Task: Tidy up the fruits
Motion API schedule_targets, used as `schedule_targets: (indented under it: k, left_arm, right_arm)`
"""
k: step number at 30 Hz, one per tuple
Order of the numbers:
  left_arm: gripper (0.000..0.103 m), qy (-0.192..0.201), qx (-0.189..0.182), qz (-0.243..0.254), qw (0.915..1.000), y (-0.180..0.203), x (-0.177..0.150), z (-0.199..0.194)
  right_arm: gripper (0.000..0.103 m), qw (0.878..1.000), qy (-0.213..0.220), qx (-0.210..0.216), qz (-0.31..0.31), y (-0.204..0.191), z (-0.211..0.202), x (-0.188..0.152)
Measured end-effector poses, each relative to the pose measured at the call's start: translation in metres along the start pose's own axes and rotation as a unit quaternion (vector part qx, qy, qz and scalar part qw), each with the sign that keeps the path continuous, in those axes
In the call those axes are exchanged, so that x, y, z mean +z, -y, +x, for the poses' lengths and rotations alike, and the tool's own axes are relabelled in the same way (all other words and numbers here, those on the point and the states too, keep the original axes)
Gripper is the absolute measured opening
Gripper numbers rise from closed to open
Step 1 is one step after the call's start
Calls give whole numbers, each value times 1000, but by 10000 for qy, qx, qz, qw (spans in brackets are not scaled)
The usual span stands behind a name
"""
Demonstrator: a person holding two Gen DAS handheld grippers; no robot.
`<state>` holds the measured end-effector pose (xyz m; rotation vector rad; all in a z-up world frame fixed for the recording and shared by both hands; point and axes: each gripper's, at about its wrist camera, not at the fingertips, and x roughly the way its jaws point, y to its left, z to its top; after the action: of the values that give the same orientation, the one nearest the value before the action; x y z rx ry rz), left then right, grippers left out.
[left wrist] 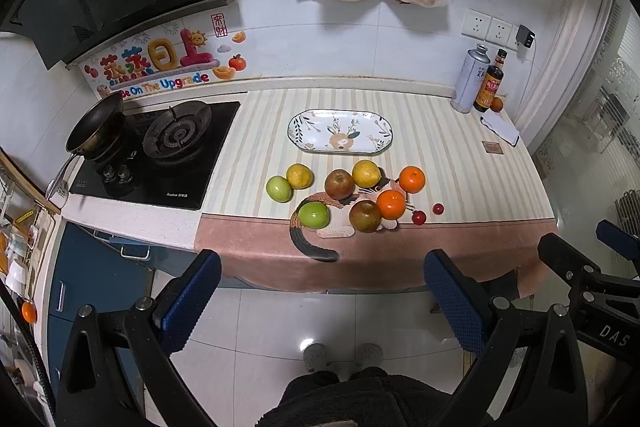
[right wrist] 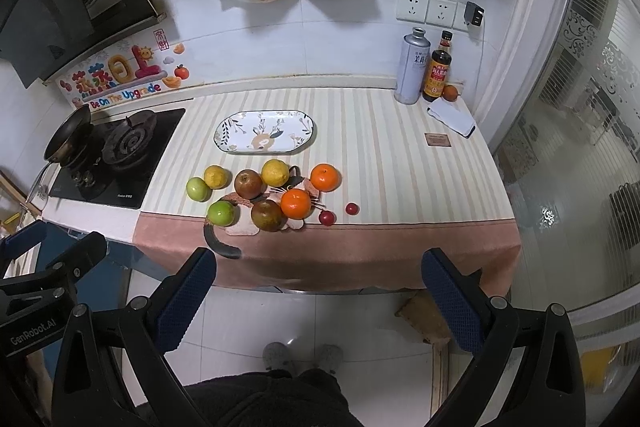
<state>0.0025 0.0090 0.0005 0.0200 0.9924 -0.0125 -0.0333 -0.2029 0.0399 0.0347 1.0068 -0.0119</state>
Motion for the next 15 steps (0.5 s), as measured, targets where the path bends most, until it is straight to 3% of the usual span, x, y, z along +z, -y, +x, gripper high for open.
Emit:
schedule_targets:
  k: [15]
  left_arm:
    - [103, 44, 57, -30, 10000, -11, 0, -6]
  right_arm:
    - [103, 9999, -10, 111, -23, 0, -4, -7]
